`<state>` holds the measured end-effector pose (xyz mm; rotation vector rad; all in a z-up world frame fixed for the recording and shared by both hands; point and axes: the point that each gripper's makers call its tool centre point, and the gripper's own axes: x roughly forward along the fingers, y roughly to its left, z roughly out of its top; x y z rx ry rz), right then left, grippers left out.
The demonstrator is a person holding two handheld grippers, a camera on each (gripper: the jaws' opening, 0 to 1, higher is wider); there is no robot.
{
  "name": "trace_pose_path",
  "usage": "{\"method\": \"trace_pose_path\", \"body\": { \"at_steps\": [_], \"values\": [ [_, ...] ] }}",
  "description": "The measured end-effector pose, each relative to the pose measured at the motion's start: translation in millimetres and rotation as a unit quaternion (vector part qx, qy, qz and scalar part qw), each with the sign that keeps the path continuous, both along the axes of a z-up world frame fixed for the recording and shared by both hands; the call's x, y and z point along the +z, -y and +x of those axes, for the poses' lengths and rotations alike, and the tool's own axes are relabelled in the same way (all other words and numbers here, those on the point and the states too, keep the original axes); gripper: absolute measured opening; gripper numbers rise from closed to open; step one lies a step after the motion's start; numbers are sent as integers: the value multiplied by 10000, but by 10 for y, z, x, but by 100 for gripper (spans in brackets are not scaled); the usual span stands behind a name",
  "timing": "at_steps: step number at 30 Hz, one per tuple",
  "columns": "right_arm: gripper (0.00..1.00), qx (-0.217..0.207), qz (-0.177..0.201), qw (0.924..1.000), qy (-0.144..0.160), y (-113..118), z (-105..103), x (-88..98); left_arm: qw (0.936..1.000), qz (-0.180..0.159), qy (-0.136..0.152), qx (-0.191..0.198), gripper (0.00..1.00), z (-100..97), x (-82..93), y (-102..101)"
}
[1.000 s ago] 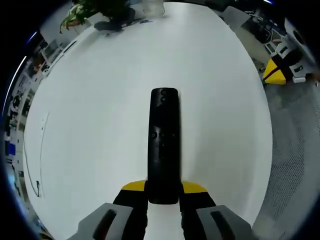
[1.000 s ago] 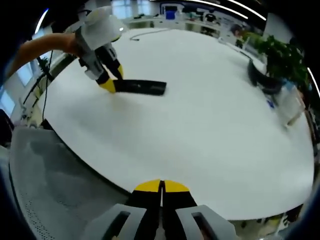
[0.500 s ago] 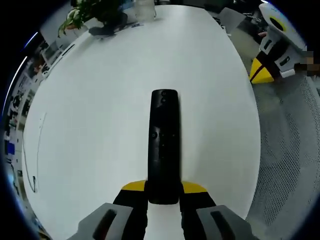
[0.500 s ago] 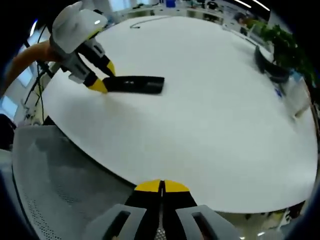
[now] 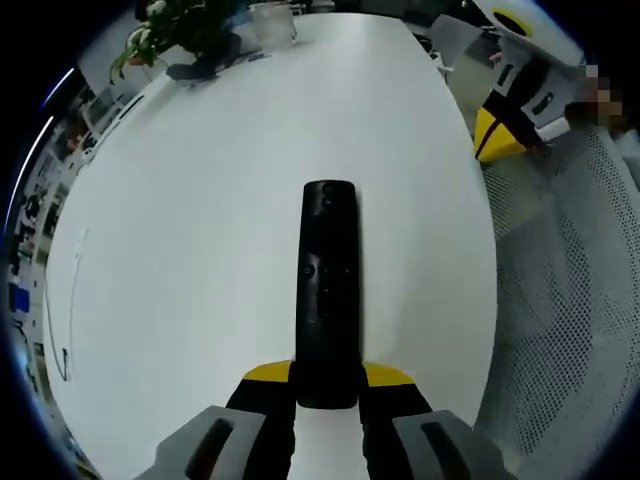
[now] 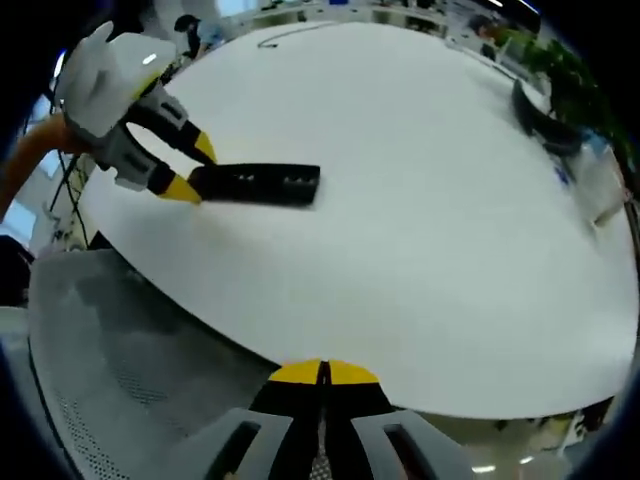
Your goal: Press the specified remote control buttons in sequence, fully releasing each button before pressing the next.
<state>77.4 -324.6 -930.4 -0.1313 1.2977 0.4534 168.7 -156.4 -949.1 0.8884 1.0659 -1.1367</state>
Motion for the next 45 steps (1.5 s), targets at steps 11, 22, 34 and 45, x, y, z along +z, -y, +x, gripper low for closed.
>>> {"method": "trace_pose_path", "body": {
  "at_steps": [11,22,34,45],
  "values": [
    [0,134,106,9994,314,-63,58,55,9989,-445,56,133,23,-284,11,61],
    [0,294,386,9976,495,-128,131,121,9951,-946,130,266,23,-468,17,141],
    [0,97,513,9977,430,-140,147,122,9789,-1847,362,790,23,-659,40,251],
    [0,-304,1260,9904,471,-273,404,189,9747,-2144,399,492,23,-755,39,307]
  ]
}}
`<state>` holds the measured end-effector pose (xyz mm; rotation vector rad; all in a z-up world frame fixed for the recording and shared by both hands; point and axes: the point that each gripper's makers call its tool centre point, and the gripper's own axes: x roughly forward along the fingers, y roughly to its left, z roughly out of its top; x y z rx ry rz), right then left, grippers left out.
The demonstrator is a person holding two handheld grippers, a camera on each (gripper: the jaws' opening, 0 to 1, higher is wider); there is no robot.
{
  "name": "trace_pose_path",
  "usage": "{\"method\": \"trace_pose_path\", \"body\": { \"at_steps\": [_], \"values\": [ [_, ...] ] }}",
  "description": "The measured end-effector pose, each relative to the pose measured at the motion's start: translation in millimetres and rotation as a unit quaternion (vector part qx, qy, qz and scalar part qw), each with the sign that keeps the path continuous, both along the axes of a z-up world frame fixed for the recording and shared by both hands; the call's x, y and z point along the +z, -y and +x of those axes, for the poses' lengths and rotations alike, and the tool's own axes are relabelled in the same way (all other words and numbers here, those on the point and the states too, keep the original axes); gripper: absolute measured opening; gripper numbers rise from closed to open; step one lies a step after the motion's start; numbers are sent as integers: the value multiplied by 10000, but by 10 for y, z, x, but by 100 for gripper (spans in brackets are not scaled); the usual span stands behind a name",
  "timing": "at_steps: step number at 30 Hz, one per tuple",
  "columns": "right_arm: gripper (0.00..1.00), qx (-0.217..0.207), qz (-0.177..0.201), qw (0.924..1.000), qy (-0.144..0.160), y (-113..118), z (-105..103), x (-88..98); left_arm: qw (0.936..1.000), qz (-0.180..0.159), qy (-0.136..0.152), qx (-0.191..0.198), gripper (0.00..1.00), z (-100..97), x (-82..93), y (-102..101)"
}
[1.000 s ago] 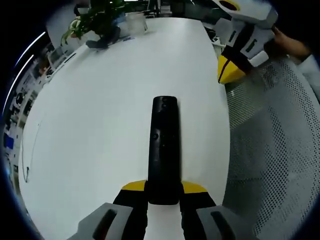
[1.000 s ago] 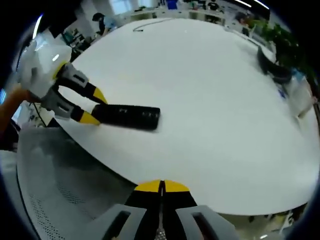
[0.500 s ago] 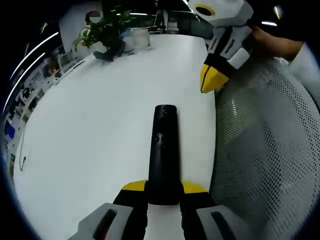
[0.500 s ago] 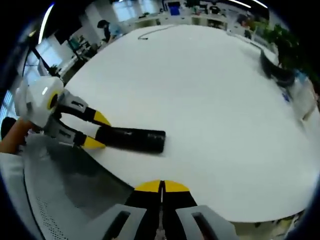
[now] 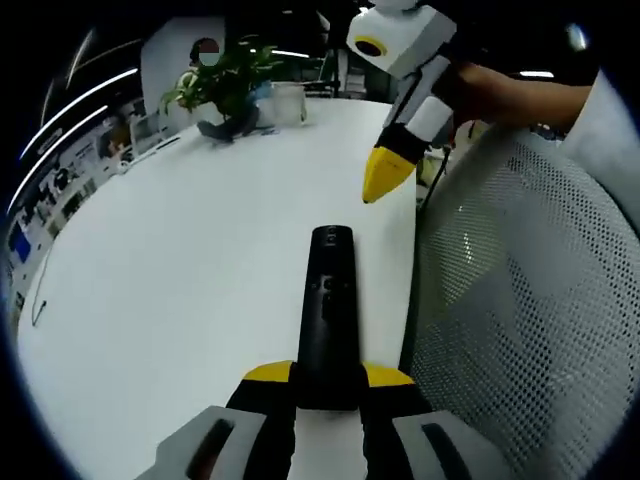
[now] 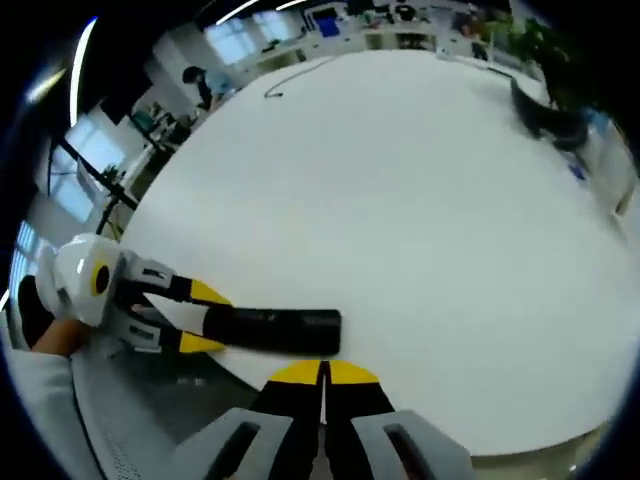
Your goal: Press the specified remote control buttons in sequence, fully releasing each button before pressing the next.
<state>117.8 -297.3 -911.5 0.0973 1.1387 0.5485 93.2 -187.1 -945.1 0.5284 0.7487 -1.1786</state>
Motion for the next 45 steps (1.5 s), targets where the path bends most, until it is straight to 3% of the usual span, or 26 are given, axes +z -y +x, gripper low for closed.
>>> {"method": "trace_pose_path", "body": {
  "at_steps": [3,5,11,16,19,24,31,39,45],
  "values": [
    [0,-122,177,9992,-325,-40,-39,-99,9999,37,65,-152,23,-3,0,8],
    [0,-93,152,9989,-423,-46,-36,-166,9998,-52,-39,-205,23,-33,4,23],
    [0,291,-434,9982,-310,-40,-61,-267,9994,-78,-35,-328,23,-60,5,38],
    [0,430,-268,9986,-126,-117,-44,-194,9989,-75,-7,-455,23,-85,6,59],
    [0,406,-356,9981,-309,-102,-86,-268,9991,-114,-44,-416,23,-82,8,57],
    [0,363,-222,9986,-322,-106,-86,-249,9989,-170,46,-435,24,-88,-3,73],
    [0,600,-351,9975,-137,-109,-87,-264,9990,-208,21,-403,24,-76,3,72],
    [0,401,-261,9985,-267,-100,-82,-253,9988,-235,47,-416,24,-75,6,80],
    [0,509,-316,9979,-234,-118,-96,-240,9988,-234,64,-435,24,-78,7,80]
  ]
}}
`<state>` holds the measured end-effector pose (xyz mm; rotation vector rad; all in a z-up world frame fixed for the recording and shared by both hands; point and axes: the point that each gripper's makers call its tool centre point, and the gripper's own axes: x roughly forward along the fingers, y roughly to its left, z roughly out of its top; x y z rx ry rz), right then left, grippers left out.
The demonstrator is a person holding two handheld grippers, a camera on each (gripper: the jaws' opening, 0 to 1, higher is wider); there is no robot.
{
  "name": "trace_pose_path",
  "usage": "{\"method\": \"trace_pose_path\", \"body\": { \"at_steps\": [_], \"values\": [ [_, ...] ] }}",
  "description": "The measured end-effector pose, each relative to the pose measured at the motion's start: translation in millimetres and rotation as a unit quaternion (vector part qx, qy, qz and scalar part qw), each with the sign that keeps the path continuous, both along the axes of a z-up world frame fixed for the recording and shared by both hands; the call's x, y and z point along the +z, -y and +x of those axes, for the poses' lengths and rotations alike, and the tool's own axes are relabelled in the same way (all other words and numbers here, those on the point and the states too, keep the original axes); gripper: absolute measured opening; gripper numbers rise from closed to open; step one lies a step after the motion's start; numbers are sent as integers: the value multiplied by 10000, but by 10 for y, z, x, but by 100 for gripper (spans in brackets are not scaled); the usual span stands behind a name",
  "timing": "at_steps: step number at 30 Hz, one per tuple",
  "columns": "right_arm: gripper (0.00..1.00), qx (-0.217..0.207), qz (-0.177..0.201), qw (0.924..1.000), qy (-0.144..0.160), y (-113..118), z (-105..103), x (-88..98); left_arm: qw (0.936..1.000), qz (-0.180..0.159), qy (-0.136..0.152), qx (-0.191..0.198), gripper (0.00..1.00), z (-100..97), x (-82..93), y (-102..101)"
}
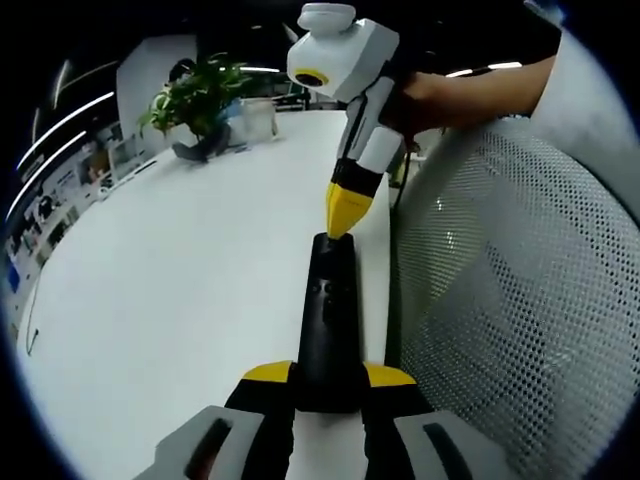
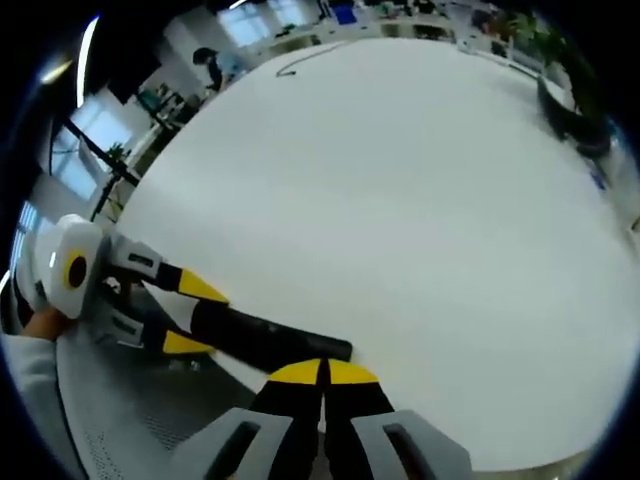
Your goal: Press the specified remote control buttons in sequence, fully releasing each button before pressing the next.
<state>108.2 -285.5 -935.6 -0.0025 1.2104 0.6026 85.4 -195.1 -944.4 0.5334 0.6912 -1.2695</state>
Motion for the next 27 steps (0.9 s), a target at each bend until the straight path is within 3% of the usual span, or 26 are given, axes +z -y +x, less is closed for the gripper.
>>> {"method": "trace_pose_path", "body": {
  "at_steps": [9,11,13,27],
  "values": [
    [0,251,83,9996,15,-80,-42,19,10000,-34,7,-69,24,-23,5,19],
    [0,233,140,9996,-25,-85,-44,13,10000,-34,9,-83,24,-26,3,25],
    [0,158,128,9995,-258,-71,-91,-18,10000,-35,13,-89,24,-26,3,25],
    [0,69,240,9994,-238,-77,-70,-9,9999,-126,44,-81,25,-18,4,53]
  ]
}}
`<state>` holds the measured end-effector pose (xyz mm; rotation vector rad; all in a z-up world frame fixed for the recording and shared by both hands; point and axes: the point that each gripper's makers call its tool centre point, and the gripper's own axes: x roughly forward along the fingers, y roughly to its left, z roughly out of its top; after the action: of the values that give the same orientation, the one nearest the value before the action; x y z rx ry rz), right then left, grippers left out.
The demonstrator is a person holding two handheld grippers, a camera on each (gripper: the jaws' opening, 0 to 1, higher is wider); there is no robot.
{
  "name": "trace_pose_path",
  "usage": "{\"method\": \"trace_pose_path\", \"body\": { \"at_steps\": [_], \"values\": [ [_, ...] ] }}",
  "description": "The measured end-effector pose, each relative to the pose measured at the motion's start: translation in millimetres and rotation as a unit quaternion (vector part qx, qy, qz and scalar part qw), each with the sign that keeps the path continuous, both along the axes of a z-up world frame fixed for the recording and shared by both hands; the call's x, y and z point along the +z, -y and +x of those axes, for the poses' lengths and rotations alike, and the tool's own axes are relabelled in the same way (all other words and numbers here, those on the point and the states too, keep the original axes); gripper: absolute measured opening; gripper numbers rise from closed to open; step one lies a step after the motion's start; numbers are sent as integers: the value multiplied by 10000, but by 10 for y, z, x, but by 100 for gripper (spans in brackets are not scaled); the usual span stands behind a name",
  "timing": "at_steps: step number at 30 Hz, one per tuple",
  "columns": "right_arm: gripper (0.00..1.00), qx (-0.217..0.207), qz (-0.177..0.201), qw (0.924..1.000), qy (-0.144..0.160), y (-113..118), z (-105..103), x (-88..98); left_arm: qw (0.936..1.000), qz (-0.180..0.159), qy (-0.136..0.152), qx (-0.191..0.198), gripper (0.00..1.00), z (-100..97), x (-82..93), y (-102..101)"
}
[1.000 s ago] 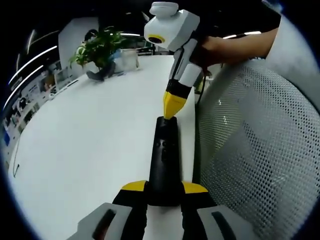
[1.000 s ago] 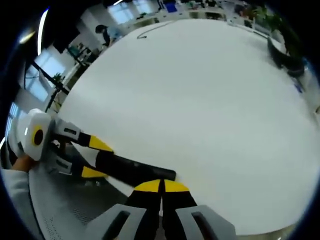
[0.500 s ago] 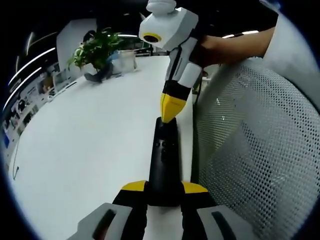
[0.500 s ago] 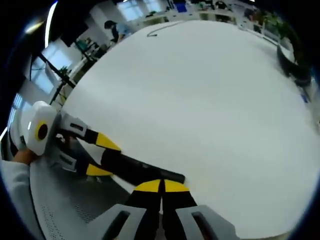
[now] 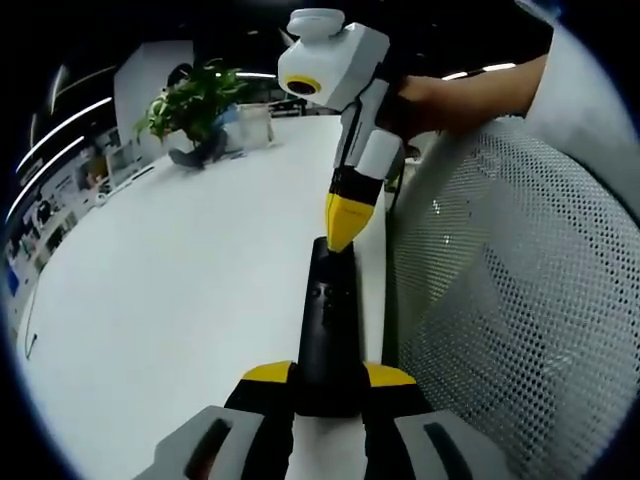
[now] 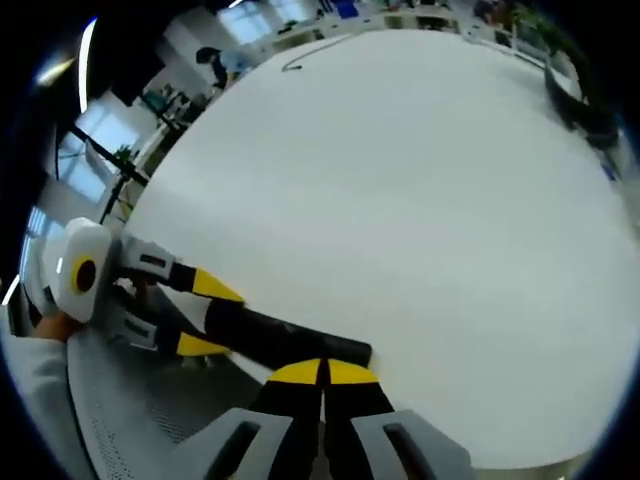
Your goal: Press the specified remote control buttons in sequence, fully releasing each button before pressing the next.
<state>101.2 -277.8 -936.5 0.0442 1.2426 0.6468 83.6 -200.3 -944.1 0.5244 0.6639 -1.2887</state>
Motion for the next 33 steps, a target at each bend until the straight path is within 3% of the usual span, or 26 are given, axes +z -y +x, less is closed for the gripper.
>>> {"method": "trace_pose_path", "body": {
  "at_steps": [15,24,33],
  "values": [
    [0,-164,107,9998,-62,-3,3,2,9999,106,-20,68,25,-9,1,-57],
    [0,-409,348,9981,-315,0,5,10,9999,141,-29,9,24,-28,-3,-54],
    [0,-126,296,9991,-259,-72,-42,16,9998,148,-20,-102,24,-61,-4,-21]
  ]
}}
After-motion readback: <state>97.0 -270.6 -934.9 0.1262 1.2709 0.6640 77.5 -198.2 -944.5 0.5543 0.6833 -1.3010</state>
